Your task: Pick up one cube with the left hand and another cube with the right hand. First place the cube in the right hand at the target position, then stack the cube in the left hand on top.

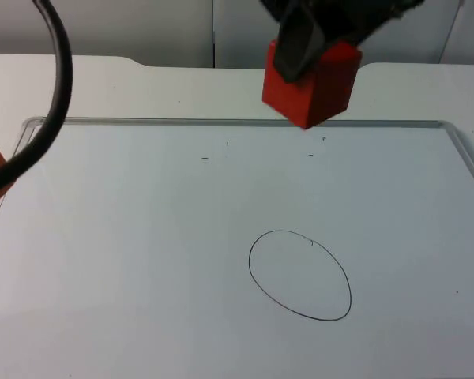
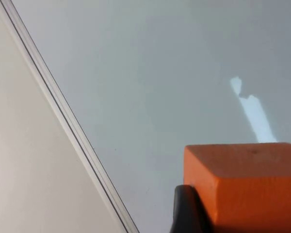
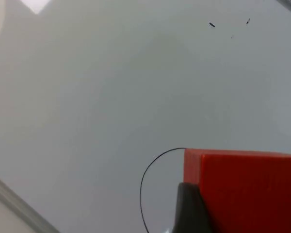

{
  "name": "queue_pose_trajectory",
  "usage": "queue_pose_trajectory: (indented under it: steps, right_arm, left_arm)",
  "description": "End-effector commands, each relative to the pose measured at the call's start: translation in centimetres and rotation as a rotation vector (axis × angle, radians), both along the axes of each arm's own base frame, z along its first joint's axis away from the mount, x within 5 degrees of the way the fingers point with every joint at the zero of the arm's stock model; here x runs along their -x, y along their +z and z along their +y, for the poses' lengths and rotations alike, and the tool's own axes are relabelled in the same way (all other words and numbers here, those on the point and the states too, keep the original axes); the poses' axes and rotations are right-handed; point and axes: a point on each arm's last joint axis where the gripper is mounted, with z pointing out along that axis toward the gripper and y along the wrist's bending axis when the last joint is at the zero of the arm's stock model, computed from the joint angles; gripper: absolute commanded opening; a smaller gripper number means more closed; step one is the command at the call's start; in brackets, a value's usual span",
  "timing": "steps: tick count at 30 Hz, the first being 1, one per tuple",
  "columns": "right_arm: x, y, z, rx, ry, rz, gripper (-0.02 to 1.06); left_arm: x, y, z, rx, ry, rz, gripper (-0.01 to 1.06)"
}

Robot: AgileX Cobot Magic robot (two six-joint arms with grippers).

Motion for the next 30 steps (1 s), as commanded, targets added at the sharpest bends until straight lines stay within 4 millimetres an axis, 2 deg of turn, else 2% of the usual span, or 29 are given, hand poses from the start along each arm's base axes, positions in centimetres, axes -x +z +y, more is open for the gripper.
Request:
queue_pose_trajectory:
  steps: [1,4,5,10,23,30]
  right_arm:
    - [0.0,-2.3,0.1,0.003,-0.016,0.004,0.00]
    - [0.8,-6.2,-0.6,0.008,-0.051,0.032,0.00]
    - [0.8,-6.2,-0.6,0.008,-0.051,0.032,0.00]
    - [1.8,-10.1,-1.4,0.007,-0.088,0.060,0.00]
    - [0.9,-13.7,-0.9,0.063,-0.129,0.104,0.00]
    - [1.6,-14.8,0.6,0.063,-0.080,0.082,0.00]
  left_arm:
    - [0.1,0.1,-0.1,0.005,-0.008,-0.015,0.19]
    - [0.0,0.1,-0.1,0.009,-0.008,-0.022,0.19]
    - [0.0,0.1,-0.1,0.009,-0.008,-0.022,0.19]
    - [-0.1,0.2,-0.2,0.017,-0.007,-0.031,0.19]
    - [-0.1,0.2,-0.2,0.018,-0.007,-0.033,0.19]
    - [-0.1,0.2,-0.2,0.016,-0.008,-0.033,0.19]
